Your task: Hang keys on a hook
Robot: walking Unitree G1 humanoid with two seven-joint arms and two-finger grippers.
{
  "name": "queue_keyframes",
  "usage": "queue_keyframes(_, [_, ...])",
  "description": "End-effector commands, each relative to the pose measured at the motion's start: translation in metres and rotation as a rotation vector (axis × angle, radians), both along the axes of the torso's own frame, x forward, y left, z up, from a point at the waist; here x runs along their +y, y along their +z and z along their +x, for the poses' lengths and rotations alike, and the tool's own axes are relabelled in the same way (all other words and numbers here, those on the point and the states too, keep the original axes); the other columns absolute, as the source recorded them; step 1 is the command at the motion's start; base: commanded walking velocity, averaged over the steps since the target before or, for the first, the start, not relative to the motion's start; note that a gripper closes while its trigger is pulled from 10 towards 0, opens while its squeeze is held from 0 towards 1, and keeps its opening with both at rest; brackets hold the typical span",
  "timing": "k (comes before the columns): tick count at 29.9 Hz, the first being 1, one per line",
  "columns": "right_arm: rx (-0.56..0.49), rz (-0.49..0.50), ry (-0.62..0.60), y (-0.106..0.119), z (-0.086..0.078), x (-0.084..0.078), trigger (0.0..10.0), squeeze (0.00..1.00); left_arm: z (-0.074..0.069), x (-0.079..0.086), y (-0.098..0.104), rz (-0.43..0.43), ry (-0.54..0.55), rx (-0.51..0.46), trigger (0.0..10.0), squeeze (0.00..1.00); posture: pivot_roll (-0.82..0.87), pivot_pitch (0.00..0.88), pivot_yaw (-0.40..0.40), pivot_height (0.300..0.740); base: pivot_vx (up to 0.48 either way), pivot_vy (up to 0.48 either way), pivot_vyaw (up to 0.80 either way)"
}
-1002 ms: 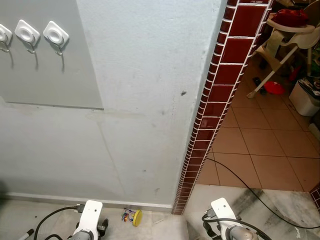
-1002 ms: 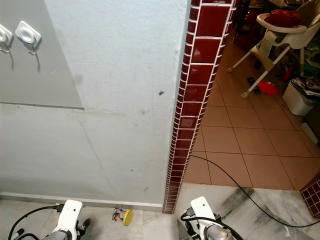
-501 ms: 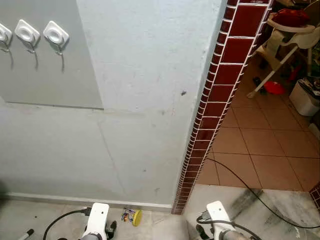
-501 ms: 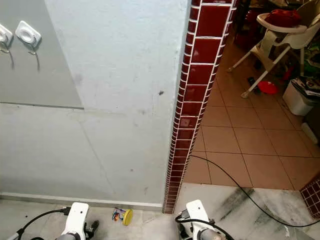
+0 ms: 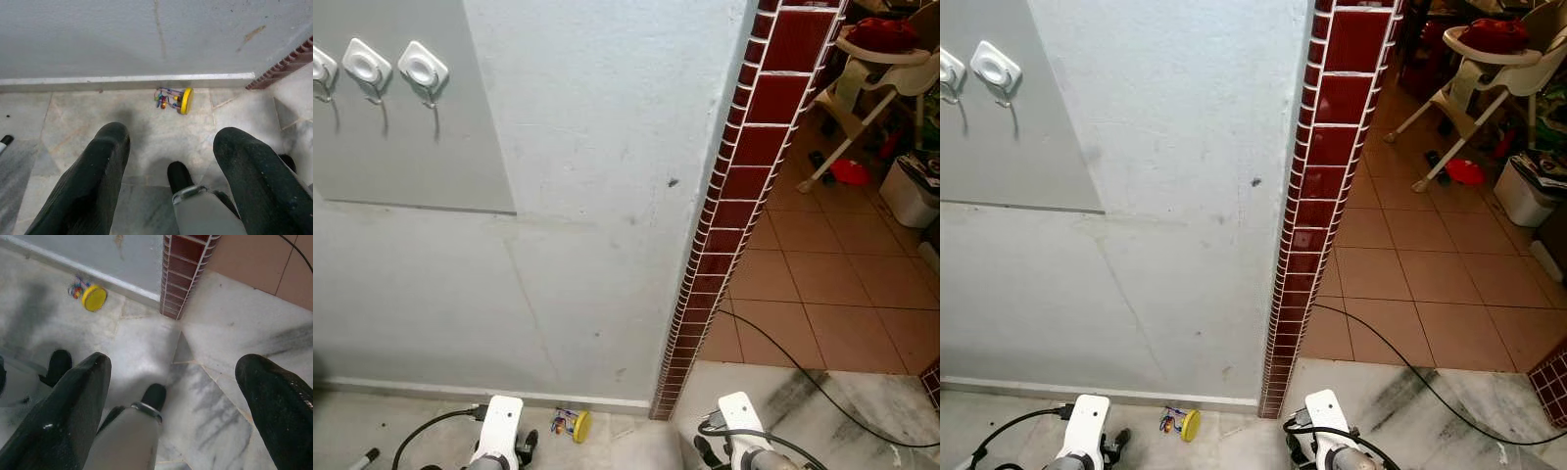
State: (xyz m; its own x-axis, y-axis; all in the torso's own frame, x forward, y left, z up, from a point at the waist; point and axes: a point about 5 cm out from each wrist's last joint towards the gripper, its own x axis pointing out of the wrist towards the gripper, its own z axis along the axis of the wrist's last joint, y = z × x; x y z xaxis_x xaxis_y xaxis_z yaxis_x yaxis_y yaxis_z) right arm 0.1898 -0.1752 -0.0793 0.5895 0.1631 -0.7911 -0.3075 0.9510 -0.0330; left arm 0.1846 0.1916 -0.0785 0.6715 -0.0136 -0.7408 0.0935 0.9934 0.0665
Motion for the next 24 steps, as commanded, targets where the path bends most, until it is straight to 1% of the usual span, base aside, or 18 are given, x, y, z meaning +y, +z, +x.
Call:
queue_keyframes(1, [-0.025,-0.010,0.009,0.0027,0.0046,0.0001,10.0,0.00,-0.0053,0.0036,-0.0022,0.008,0.000,0.020,10.0,0.00,-0.10,0.000,0.003,0.740,0.000,0.000,0.80])
queue_keyframes(15, [-0.033,-0.007,0.023,0.0027,0.0041,0.0014,10.0,0.00,-0.0052,0.0025,-0.0022,-0.003,0.007,0.014,10.0,0.00,-0.10,0.000,0.001,0.740,0.000,0.000,0.80])
queue_keyframes(17, [-0.028,-0.003,0.027,0.0014,0.0016,0.0024,10.0,0.00,-0.0096,0.0015,-0.0045,-0.003,0.013,0.029,10.0,0.00,-0.11,0.000,0.001,0.740,0.000,0.000,0.80])
queue_keyframes(24, [-0.019,-0.006,0.029,0.0002,-0.0011,0.0009,10.0,0.00,-0.0108,0.0013,-0.0050,-0.010,0.016,0.029,10.0,0.00,-0.10,0.000,0.001,0.740,0.000,0.000,0.80])
